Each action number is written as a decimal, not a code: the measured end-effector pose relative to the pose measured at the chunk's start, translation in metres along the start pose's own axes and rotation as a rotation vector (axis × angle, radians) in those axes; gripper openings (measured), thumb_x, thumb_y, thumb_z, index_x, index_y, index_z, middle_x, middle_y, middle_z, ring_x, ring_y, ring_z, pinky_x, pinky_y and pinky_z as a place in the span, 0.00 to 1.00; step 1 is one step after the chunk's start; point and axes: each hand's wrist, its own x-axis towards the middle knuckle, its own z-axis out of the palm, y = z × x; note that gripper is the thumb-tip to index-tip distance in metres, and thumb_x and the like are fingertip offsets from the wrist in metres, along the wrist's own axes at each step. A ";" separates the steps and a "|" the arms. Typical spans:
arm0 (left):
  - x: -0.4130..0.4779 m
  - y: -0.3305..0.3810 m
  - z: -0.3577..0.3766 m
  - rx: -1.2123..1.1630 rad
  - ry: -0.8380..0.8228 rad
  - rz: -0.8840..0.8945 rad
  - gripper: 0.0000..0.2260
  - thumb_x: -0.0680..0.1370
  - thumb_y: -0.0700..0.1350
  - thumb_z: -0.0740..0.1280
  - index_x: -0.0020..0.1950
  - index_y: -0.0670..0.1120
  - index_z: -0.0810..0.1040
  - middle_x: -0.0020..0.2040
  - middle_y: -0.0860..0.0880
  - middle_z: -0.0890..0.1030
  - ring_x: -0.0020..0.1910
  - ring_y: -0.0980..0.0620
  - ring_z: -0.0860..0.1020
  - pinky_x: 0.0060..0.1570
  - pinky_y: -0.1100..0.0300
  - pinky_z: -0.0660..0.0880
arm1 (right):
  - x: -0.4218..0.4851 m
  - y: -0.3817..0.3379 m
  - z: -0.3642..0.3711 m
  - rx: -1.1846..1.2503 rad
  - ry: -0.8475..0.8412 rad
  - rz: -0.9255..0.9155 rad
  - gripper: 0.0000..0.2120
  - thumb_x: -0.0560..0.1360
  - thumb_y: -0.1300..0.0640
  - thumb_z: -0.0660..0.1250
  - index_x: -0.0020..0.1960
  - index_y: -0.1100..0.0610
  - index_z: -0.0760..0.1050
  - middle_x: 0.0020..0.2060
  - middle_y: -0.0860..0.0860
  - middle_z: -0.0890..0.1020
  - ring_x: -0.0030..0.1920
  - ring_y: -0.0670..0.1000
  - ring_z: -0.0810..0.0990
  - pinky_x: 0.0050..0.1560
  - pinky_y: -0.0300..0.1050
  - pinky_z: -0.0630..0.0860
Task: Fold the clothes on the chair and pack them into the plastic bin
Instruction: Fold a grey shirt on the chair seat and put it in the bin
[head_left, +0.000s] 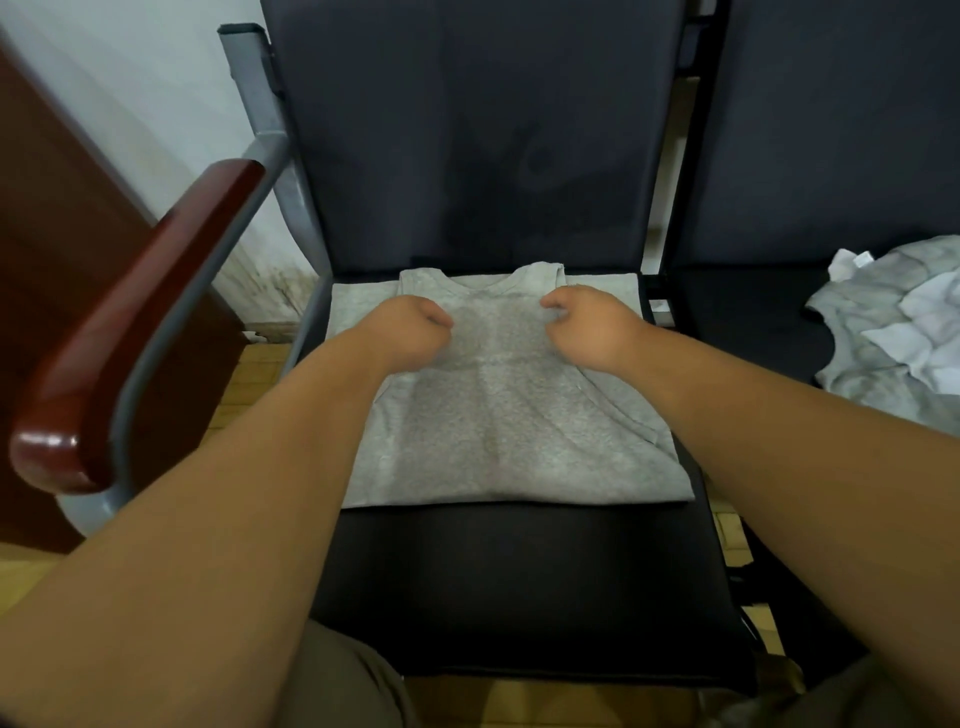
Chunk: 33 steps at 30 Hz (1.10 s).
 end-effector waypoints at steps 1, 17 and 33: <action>-0.005 0.002 -0.004 -0.011 0.009 0.000 0.12 0.82 0.44 0.67 0.65 0.51 0.84 0.57 0.57 0.79 0.57 0.54 0.77 0.56 0.60 0.72 | -0.007 -0.002 -0.005 0.029 0.009 0.013 0.23 0.83 0.56 0.63 0.79 0.52 0.71 0.76 0.52 0.72 0.66 0.52 0.77 0.60 0.43 0.74; -0.128 -0.019 -0.047 0.401 0.081 -0.162 0.14 0.84 0.41 0.63 0.67 0.42 0.82 0.65 0.41 0.82 0.64 0.41 0.80 0.63 0.50 0.78 | -0.111 0.021 -0.041 -0.261 -0.261 0.372 0.09 0.78 0.64 0.69 0.57 0.63 0.82 0.53 0.60 0.85 0.52 0.62 0.87 0.54 0.58 0.86; -0.099 -0.060 -0.026 0.598 -0.114 -0.304 0.27 0.82 0.48 0.69 0.78 0.41 0.68 0.71 0.40 0.76 0.67 0.41 0.76 0.66 0.48 0.75 | -0.106 0.010 -0.028 -0.593 -0.369 0.253 0.10 0.82 0.59 0.63 0.42 0.55 0.71 0.44 0.53 0.76 0.39 0.50 0.74 0.34 0.40 0.70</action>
